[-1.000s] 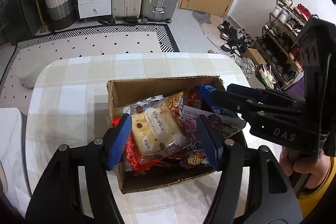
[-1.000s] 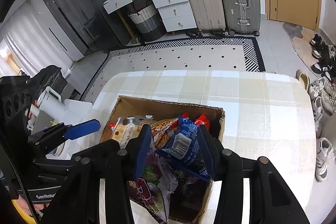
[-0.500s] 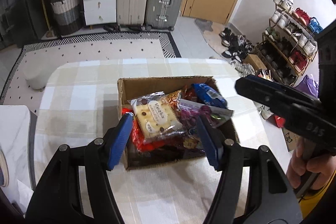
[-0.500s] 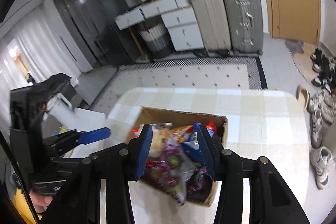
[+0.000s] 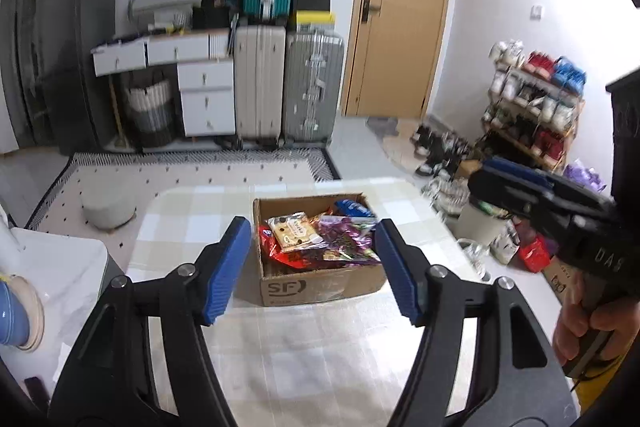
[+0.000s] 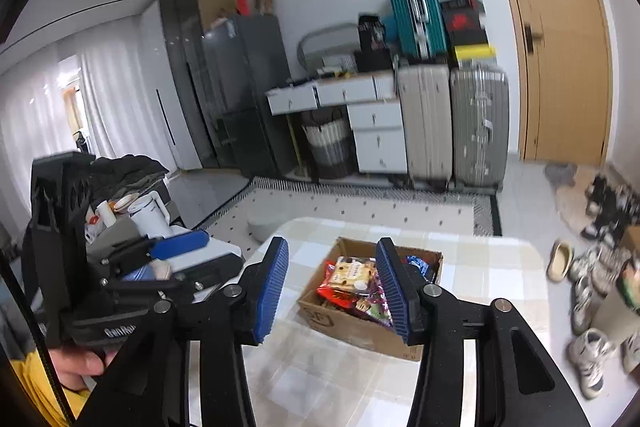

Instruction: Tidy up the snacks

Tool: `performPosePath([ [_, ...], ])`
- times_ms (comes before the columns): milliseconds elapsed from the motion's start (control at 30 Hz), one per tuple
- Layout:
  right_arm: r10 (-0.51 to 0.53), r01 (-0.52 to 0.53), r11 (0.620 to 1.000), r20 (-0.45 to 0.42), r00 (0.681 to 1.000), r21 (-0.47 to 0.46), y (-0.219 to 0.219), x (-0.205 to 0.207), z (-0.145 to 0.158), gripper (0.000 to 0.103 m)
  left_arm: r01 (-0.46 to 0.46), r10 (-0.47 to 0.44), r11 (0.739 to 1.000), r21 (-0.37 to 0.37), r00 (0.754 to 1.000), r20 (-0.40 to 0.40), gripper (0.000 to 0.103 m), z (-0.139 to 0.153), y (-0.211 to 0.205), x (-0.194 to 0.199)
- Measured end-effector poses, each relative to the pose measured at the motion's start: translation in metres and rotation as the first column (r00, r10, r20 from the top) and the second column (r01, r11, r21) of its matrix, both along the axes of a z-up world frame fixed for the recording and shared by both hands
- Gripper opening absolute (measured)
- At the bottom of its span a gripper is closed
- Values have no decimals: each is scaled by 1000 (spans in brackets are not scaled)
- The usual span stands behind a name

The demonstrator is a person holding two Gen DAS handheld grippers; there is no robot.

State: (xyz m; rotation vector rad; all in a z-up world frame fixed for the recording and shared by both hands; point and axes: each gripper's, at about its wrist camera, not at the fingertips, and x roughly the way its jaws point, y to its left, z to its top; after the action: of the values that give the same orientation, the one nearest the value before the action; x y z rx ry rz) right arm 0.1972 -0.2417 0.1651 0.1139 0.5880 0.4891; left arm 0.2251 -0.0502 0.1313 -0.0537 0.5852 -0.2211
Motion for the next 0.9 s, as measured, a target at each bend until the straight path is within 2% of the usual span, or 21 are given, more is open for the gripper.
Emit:
performPosePath([
  [133, 24, -21, 999, 97, 995, -34, 6, -63, 13, 54, -10, 12, 999, -37, 998, 60, 66, 16, 12, -62],
  [267, 18, -16, 1000, 163, 986, -15, 7, -127, 21, 70, -33, 35, 999, -16, 992, 121, 74, 28, 22, -126],
  [333, 14, -17, 1000, 186, 982, 10, 4, -155, 25, 73, -60, 57, 998, 11, 985, 164, 81, 33, 25, -159],
  [367, 10, -15, 1000, 199, 980, 21, 4, -171, 26, 74, -73, 67, 997, 25, 981, 181, 81, 33, 26, -171],
  [500, -42, 35, 999, 270, 962, 28, 3, -216, 24, 89, -103, 87, 993, 58, 968, 237, 82, 29, 33, -218],
  [567, -66, 56, 998, 290, 955, 43, 1, -232, 20, 91, -109, 94, 993, 47, 966, 241, 84, 25, 42, -234],
  [633, -79, 65, 996, 288, 954, 59, -2, -242, 14, 92, -91, 93, 996, -17, 957, 275, 85, 20, 53, -248],
  [667, -83, 67, 996, 285, 955, 67, -5, -246, 11, 92, -82, 92, 995, -48, 951, 296, 92, 15, 60, -256],
  [700, -83, 64, 995, 281, 956, 78, -7, -249, 8, 92, -95, 106, 994, -50, 949, 297, 102, 12, 64, -260],
  [900, -109, 79, 990, 277, 955, 117, -25, -256, -7, 99, -139, 138, 990, -17, 945, 297, 102, -14, 76, -272],
])
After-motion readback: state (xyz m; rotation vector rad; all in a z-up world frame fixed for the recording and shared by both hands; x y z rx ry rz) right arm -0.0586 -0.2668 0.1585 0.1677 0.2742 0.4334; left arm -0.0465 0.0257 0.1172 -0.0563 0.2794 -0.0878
